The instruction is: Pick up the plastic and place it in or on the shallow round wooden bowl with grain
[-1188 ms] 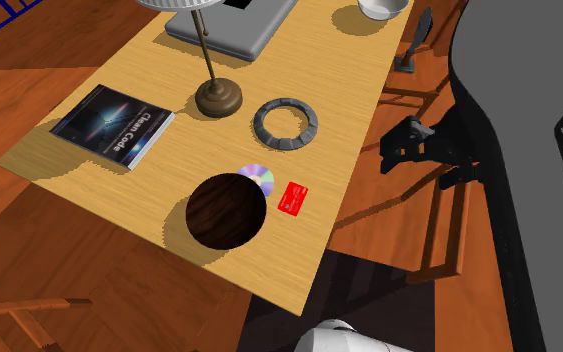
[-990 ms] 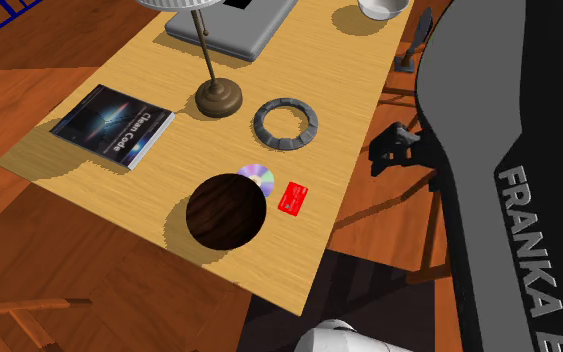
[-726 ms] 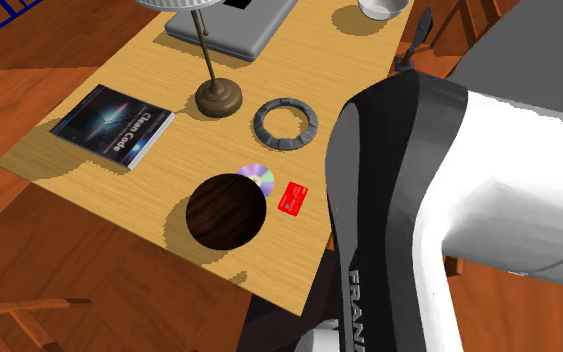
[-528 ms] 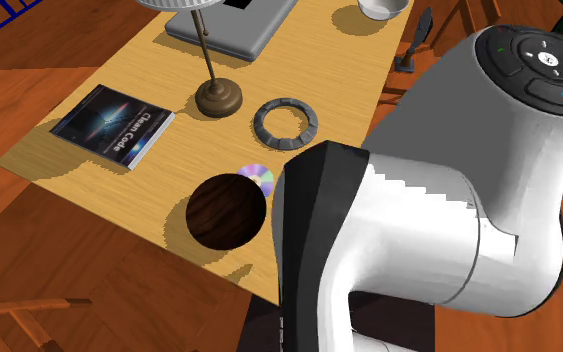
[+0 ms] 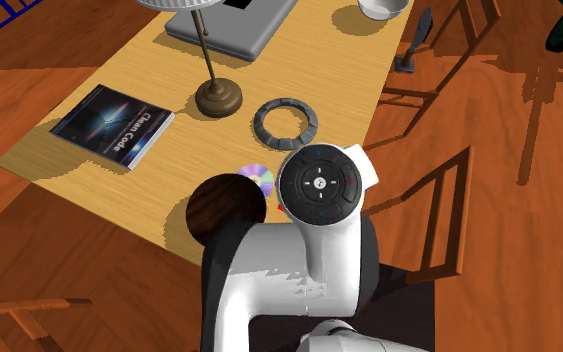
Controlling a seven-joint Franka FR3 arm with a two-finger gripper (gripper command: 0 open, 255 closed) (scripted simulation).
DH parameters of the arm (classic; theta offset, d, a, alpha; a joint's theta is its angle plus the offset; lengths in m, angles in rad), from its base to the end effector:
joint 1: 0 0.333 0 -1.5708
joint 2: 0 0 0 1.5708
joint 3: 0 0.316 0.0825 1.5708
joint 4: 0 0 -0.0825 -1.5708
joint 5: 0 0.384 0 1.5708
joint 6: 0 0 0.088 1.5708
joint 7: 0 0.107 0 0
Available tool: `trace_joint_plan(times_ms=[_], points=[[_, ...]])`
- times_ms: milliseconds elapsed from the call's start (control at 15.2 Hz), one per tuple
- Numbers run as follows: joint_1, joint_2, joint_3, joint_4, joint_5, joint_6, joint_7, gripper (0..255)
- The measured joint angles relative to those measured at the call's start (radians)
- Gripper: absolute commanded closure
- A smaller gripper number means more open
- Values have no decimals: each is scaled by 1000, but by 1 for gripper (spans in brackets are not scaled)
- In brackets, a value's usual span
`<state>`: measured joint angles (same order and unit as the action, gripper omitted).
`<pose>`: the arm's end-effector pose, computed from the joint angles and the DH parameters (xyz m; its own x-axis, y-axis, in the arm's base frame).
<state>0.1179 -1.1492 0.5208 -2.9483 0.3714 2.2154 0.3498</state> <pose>0.2307 0.1545 0.4373 0.9156 -0.0797 0.3941 -0.0764 -0.9968 -0.0239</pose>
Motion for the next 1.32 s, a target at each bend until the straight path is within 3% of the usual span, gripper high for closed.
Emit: trace_joint_plan(times_ms=[264, 462, 924, 1320], points=[[-5, 104, 226, -56, 69, 250, 149, 0], [-68, 212, 372, -61, 91, 421, 233, 0], [-182, 373, 480, -61, 92, 614, 255, 0], [-197, 389, 490, -59, 90, 633, 255, 0]])
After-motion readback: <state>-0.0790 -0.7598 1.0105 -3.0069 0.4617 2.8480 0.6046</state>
